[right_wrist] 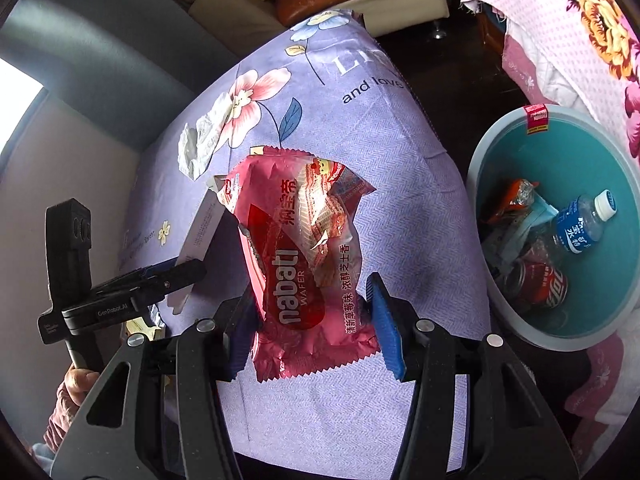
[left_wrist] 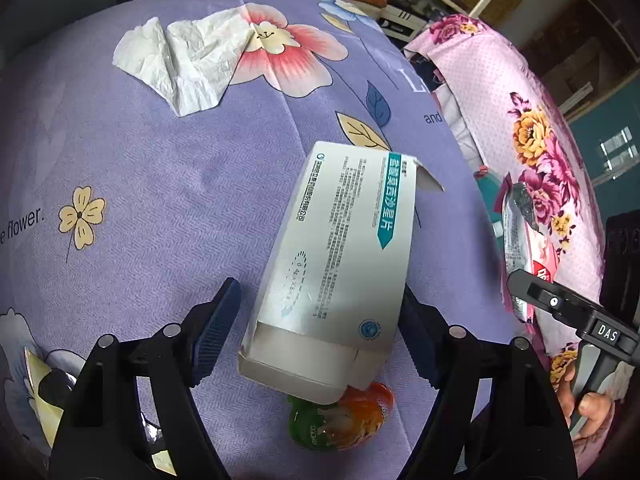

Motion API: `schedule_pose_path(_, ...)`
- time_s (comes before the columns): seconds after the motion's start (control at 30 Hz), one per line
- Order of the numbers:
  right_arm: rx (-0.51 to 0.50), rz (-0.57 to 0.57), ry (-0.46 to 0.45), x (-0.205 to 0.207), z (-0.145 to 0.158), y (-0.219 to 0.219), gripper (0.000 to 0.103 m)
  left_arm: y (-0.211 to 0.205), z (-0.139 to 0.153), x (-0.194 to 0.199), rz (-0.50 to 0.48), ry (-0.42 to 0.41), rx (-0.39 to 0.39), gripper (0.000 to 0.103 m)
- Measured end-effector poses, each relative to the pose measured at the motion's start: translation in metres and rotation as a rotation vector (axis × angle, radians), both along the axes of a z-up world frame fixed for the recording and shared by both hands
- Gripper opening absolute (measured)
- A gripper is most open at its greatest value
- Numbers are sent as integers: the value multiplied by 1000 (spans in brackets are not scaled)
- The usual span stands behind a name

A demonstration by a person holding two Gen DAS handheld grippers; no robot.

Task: Collect trash
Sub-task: 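Carry the white box and pink packet over the wastebasket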

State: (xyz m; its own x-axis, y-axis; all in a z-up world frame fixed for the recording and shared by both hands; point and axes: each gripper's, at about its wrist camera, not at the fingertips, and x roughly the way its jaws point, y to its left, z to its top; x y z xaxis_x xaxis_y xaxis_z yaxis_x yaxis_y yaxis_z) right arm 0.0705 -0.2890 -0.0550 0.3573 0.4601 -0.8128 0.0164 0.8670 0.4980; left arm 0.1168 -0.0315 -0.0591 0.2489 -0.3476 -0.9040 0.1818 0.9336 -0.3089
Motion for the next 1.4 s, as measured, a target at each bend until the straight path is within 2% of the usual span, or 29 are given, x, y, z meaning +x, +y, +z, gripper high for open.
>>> schedule_pose_path(0.1, 1, 2, 6, 3, -2, 2, 51, -7, 2, 6, -20, -19, 40, 90)
schedule_pose_path(0.27, -9, 6, 11, 7, -5, 5, 51, -22, -5, 18, -88, -25, 122, 91)
schedule_pose_path(0.47, -17, 3, 19, 11, -7, 5, 52, -25, -13, 29, -142, -38, 163, 95)
schedule_pose_path(0.53, -15, 1, 21, 13, -8, 4, 52, -27, -13, 27, -157, -60, 175, 85)
schedule_pose_path(0.57, -13, -1, 22, 13, -8, 5, 52, -31, -10, 26, -165, -79, 195, 71)
schedule_pose_path(0.63, -12, -3, 22, 14, -9, 5, 52, -31, -7, 24, -167, -71, 166, 66)
schedule_pose_path(0.8, -5, -16, 7, 15, -7, 3, 52, -34, 6, 12, -127, -150, 237, 66)
schedule_pose_path(0.93, -6, -29, -8, 13, -2, -3, 52, -46, 25, -1, -141, -220, 268, 66)
schedule_pose_path(1.13, -9, -65, -41, 5, 8, -18, 52, -69, 43, -13, -173, -258, 255, 66)
schedule_pose_path(1.4, -11, -124, -91, -14, 22, -50, 52, -114, 54, -21, -230, -269, 221, 66)
